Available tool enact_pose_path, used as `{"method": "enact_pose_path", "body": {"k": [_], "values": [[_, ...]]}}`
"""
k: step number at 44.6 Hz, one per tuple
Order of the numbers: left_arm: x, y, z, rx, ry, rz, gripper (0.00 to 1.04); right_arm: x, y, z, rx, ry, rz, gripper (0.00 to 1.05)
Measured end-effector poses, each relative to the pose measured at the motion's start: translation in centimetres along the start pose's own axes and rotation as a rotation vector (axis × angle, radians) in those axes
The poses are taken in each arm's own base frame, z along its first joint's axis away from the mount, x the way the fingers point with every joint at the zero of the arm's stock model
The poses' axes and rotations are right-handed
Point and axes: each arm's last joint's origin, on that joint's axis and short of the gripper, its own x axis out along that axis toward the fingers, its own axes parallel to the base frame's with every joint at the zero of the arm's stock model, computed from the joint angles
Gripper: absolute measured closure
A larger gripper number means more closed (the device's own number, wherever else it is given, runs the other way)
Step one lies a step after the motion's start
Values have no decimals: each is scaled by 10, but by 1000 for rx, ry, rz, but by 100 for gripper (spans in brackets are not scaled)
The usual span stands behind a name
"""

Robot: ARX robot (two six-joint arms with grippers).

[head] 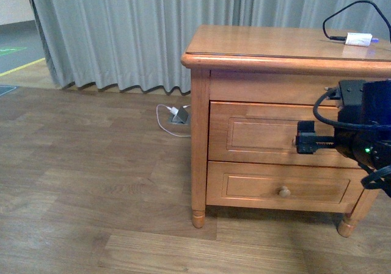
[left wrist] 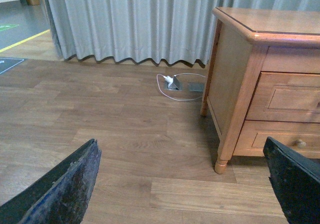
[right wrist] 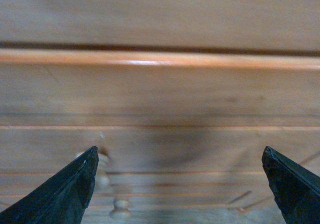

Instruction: Place pink marker in drawer with both arms

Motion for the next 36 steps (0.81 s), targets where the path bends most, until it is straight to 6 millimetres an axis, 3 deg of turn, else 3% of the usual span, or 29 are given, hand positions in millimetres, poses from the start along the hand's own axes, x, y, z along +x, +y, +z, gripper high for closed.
{"method": "enact_pose_path", "body": {"k": [9, 36], "values": [[0, 0, 0, 0, 0, 0, 6, -40, -15, 10, 31, 30, 22, 8], [0, 0, 0, 0, 0, 0, 6, -259, -34, 104, 36, 41, 81, 8]]}}
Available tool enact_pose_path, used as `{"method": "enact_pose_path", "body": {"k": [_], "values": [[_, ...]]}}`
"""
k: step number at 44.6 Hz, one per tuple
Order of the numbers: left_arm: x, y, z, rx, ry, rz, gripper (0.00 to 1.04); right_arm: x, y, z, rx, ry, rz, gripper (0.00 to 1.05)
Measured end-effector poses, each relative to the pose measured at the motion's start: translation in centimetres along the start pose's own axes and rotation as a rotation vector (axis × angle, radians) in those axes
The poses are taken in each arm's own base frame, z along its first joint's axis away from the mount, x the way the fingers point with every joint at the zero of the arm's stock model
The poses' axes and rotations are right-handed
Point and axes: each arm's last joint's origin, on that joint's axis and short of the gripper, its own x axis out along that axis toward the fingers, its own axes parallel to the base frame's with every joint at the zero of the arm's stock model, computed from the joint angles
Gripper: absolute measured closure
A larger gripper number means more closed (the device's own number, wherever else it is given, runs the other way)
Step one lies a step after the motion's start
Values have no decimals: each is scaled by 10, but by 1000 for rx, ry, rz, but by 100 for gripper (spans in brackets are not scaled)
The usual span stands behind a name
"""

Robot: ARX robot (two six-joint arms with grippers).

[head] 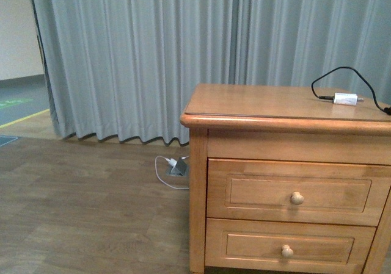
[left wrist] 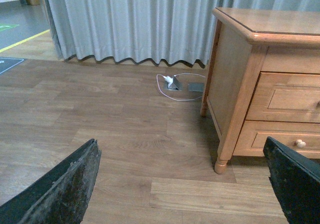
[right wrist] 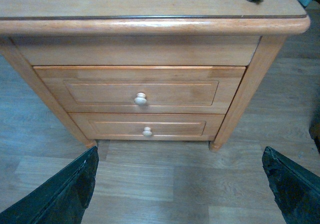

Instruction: Place pink marker in drawer with both arms

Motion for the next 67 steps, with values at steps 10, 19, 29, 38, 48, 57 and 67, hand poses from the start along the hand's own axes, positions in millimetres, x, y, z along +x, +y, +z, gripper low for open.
{"method": "enact_pose_path", "body": {"k": [10, 19, 29, 38, 48, 57, 67], "values": [[0, 0, 0, 0, 0, 0, 6, -60, -4, 12, 72, -91, -14, 8], [0, 0, 0, 0, 0, 0, 6, -55, -3, -2, 32, -235, 19, 21], [0, 0, 0, 0, 1, 0, 6, -64, -5, -57, -18, -392, 18, 70], [0, 0, 0, 0, 1, 0, 6, -70, -6, -84, -25, -391, 17, 104], [0, 0, 0, 0, 1, 0, 6, -75, -7, -104, -24, -395, 17, 103], [0, 0, 0, 0, 1, 0, 6, -81, -7, -120, -24, -393, 17, 103], [0, 0, 0, 0, 1, 0, 6, -86, -8, -131, -24, -395, 17, 103]]}}
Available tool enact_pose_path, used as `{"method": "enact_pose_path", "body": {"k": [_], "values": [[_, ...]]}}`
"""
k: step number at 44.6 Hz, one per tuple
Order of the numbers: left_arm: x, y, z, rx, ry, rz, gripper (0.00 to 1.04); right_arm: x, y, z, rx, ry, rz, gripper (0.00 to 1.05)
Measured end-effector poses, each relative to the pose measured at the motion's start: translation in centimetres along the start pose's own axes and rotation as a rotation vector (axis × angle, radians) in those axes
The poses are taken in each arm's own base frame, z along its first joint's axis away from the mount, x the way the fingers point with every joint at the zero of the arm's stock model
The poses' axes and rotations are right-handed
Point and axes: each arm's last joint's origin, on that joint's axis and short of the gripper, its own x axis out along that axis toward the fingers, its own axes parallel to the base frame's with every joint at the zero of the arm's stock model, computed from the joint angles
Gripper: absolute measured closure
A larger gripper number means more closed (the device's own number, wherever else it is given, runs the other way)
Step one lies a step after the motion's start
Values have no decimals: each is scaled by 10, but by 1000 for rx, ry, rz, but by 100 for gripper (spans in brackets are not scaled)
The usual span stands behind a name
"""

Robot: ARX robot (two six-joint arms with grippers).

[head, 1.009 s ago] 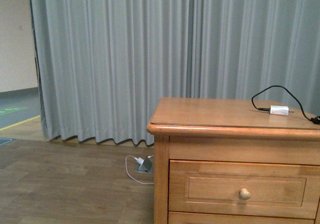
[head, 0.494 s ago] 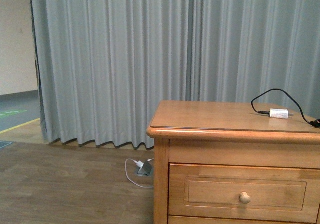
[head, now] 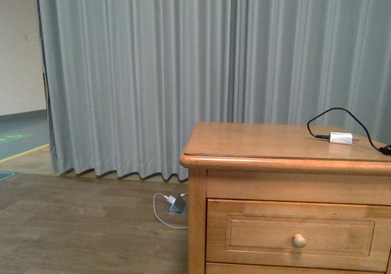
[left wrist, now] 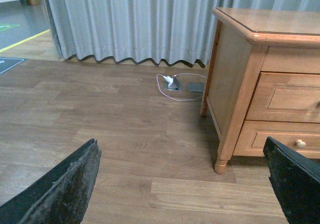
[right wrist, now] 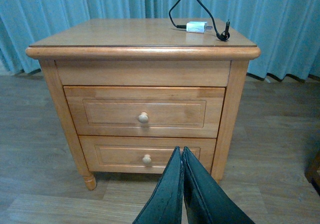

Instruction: Place pink marker in drawer with both arms

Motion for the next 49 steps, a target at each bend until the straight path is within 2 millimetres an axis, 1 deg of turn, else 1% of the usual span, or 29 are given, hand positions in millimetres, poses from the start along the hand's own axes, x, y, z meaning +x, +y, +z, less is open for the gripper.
{"method": "enact_pose_path", "body": {"k": [3, 6, 21, 25, 28, 38, 44, 49], "values": [[0, 0, 0, 0, 0, 0, 6, -2, 0, -1, 0, 0, 0, 103], [0, 0, 0, 0, 0, 0, 6, -4, 0, -9, 0, -8, 0, 103], [0, 0, 0, 0, 0, 0, 6, -11, 0, -9, 0, -11, 0, 103], [0, 0, 0, 0, 0, 0, 6, -18, 0, -13, -1, 23, 1, 103], [0, 0, 0, 0, 0, 0, 6, -21, 0, -12, -1, 1, 1, 103], [0, 0, 0, 0, 0, 0, 6, -22, 0, -11, -2, -6, 1, 102], [0, 0, 0, 0, 0, 0, 6, -22, 0, -11, -2, -6, 1, 80], [0, 0, 0, 0, 0, 0, 6, -22, 0, -11, -2, -6, 1, 54]]}}
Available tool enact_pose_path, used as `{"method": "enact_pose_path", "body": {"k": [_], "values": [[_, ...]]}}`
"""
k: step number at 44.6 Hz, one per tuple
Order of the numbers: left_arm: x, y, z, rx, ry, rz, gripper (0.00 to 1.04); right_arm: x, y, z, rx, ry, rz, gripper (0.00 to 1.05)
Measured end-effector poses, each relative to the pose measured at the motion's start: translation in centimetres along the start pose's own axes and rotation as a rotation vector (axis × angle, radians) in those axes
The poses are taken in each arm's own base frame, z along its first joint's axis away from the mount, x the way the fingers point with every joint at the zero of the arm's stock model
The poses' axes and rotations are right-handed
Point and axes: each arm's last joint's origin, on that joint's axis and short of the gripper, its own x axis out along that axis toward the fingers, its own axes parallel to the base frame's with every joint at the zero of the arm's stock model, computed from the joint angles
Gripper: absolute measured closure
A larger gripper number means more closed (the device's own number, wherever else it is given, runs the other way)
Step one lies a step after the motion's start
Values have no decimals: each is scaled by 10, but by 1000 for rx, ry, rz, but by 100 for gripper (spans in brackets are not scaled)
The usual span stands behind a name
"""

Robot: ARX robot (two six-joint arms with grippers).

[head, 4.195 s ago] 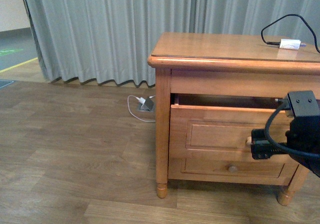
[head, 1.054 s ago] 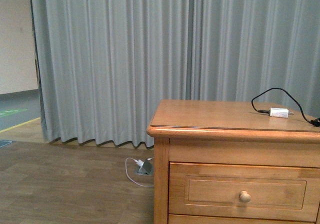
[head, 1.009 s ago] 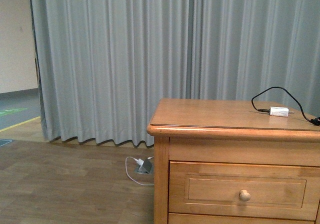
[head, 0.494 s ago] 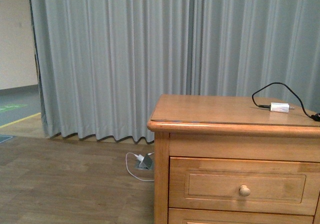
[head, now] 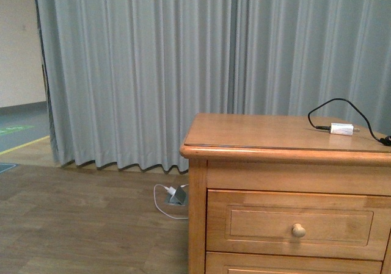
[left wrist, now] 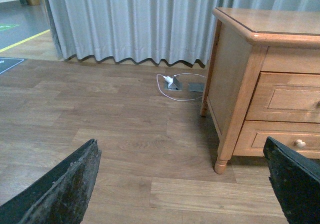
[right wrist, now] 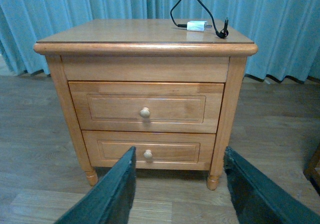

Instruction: Place pink marker in drawer with both arms

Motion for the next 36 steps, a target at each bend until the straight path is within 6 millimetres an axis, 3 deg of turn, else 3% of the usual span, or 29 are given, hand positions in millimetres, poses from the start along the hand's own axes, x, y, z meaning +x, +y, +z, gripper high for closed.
{"method": "enact_pose_path", "body": {"k": [9, 36], "values": [[0, 0, 0, 0, 0, 0, 6, 0, 0, 0, 1, 0, 0, 6], [0, 0, 0, 0, 0, 0, 6, 0, 0, 0, 0, 1, 0, 8]]}}
